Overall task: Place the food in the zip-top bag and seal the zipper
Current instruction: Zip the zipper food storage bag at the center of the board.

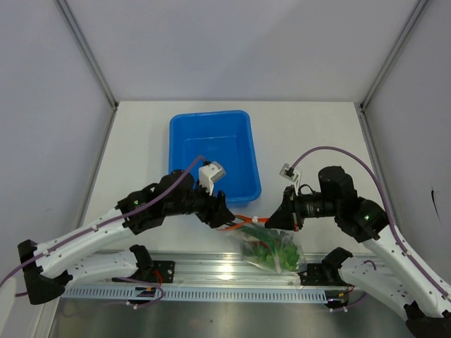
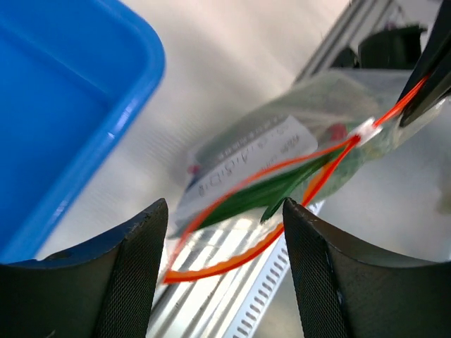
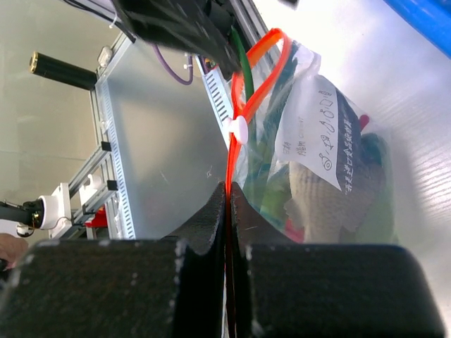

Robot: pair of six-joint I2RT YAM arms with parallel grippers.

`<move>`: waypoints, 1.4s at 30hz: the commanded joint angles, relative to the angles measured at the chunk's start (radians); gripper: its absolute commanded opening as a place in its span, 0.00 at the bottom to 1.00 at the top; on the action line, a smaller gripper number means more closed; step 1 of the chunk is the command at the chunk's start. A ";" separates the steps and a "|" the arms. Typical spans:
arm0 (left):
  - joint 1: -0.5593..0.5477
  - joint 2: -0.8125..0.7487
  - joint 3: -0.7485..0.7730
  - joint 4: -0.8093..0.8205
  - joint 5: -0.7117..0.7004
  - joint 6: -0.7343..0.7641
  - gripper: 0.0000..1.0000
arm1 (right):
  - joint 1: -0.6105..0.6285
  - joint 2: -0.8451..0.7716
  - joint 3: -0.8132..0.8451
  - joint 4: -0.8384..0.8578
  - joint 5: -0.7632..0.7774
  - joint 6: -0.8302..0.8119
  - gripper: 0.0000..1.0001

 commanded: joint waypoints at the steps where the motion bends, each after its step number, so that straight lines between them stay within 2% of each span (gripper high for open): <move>1: -0.004 -0.052 0.069 -0.003 -0.139 0.033 0.69 | 0.014 -0.014 0.006 0.034 0.003 0.002 0.00; 5: -0.004 -0.110 0.086 0.055 -0.195 0.041 0.69 | 0.024 -0.015 0.006 0.022 0.011 0.000 0.00; 8: -0.004 -0.110 0.103 0.104 -0.147 0.073 0.69 | 0.032 -0.014 0.001 0.020 0.016 -0.001 0.00; 12: -0.004 -0.064 0.158 0.090 -0.111 0.097 0.65 | 0.040 -0.015 0.003 0.026 0.019 0.003 0.00; 14: -0.004 -0.052 0.154 0.106 -0.036 0.113 0.56 | 0.041 -0.014 0.006 0.023 0.022 0.002 0.00; 15: -0.004 -0.047 0.149 0.124 0.007 0.123 0.39 | 0.043 -0.012 0.006 0.020 0.025 0.002 0.00; 17: -0.005 -0.037 0.146 0.144 0.141 0.133 0.29 | 0.046 -0.012 0.005 0.019 0.023 -0.001 0.00; 18: -0.005 -0.034 0.123 0.188 0.185 0.146 0.31 | 0.047 -0.011 0.005 0.022 0.019 -0.001 0.00; 19: -0.007 -0.027 0.120 0.204 0.260 0.157 0.36 | 0.047 -0.012 0.003 0.023 0.014 0.002 0.00; 20: -0.007 -0.018 0.115 0.211 0.290 0.171 0.45 | 0.050 -0.009 0.001 0.026 0.010 0.002 0.00; 21: -0.007 0.009 0.123 0.212 0.320 0.183 0.59 | 0.052 -0.005 0.003 0.026 0.011 0.003 0.00; 23: -0.014 0.037 0.132 0.215 0.380 0.206 0.64 | 0.060 -0.002 0.006 0.029 0.013 0.003 0.00; 30: -0.037 0.158 0.177 0.245 0.469 0.231 0.66 | 0.080 -0.002 0.012 0.025 0.036 0.006 0.00; 37: -0.069 0.215 0.168 0.250 0.482 0.240 0.66 | 0.089 -0.005 0.031 0.020 0.062 0.010 0.00; 41: -0.071 0.221 0.166 0.250 0.474 0.240 0.58 | 0.098 -0.005 0.029 0.028 0.063 0.014 0.00; 42: -0.071 0.224 0.166 0.251 0.473 0.239 0.52 | 0.101 -0.006 0.029 0.028 0.066 0.016 0.00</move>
